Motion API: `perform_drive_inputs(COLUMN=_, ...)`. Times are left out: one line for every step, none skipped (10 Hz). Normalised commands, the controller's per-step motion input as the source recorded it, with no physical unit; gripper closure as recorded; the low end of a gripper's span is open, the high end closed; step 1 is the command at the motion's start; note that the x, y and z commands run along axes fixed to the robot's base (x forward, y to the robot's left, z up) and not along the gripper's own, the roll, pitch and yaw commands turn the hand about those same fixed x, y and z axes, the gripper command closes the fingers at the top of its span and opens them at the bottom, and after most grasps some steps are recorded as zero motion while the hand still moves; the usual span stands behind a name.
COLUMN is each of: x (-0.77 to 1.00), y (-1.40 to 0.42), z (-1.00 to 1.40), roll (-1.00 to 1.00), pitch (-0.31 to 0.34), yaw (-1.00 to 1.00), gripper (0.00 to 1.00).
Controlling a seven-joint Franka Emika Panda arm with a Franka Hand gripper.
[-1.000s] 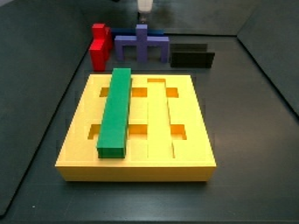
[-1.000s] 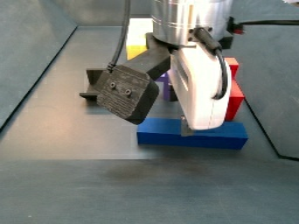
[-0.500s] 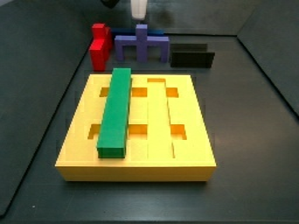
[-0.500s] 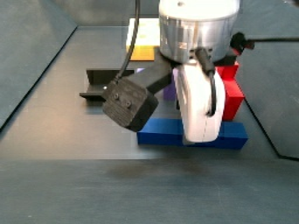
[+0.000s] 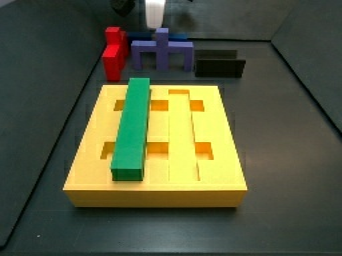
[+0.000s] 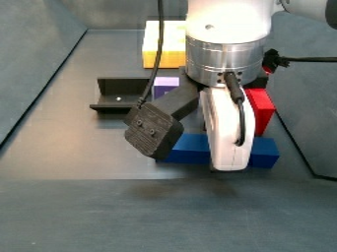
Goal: Pick up the blue object. Move up. Move to above the board. Insert the blue object.
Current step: Pick up the blue object.
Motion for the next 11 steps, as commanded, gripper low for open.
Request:
perform_drive_inputs(x=-0.21, y=0.05, z=-0.10, roll=-0.07, pitch=-0.056, yaw=-0.14, gripper=0.00)
perform_drive_inputs(x=0.00, y=0.00, z=-0.04, roll=-0.06, pitch=-0.019, yaw=-0.07, gripper=0.00)
perform_drive_inputs(x=0.00, y=0.00, z=-0.05, roll=-0.05, pitch=-0.014, yaw=-0.05, gripper=0.00)
perform_drive_inputs(x=0.00, y=0.00, z=0.00, roll=-0.01, pitch=0.000, yaw=0.00, gripper=0.00)
perform_drive_inputs(x=0.00, y=0.00, z=0.00, roll=0.00, pitch=0.000, yaw=0.00, gripper=0.00)
perform_drive_inputs(x=0.00, y=0.00, z=0.00, roll=0.00, pitch=0.000, yaw=0.00, gripper=1.00)
perform_drive_inputs(x=0.00, y=0.00, z=0.00, roll=0.00, pitch=0.000, yaw=0.00, gripper=1.00)
perform_drive_inputs(x=0.00, y=0.00, z=0.00, roll=0.00, pitch=0.000, yaw=0.00, gripper=1.00)
perform_drive_inputs(x=0.00, y=0.00, z=0.00, roll=0.00, pitch=0.000, yaw=0.00, gripper=1.00)
perform_drive_inputs(x=0.00, y=0.00, z=0.00, roll=0.00, pitch=0.000, yaw=0.00, gripper=1.00)
perform_drive_inputs(x=0.00, y=0.00, z=0.00, roll=0.00, pitch=0.000, yaw=0.00, gripper=1.00)
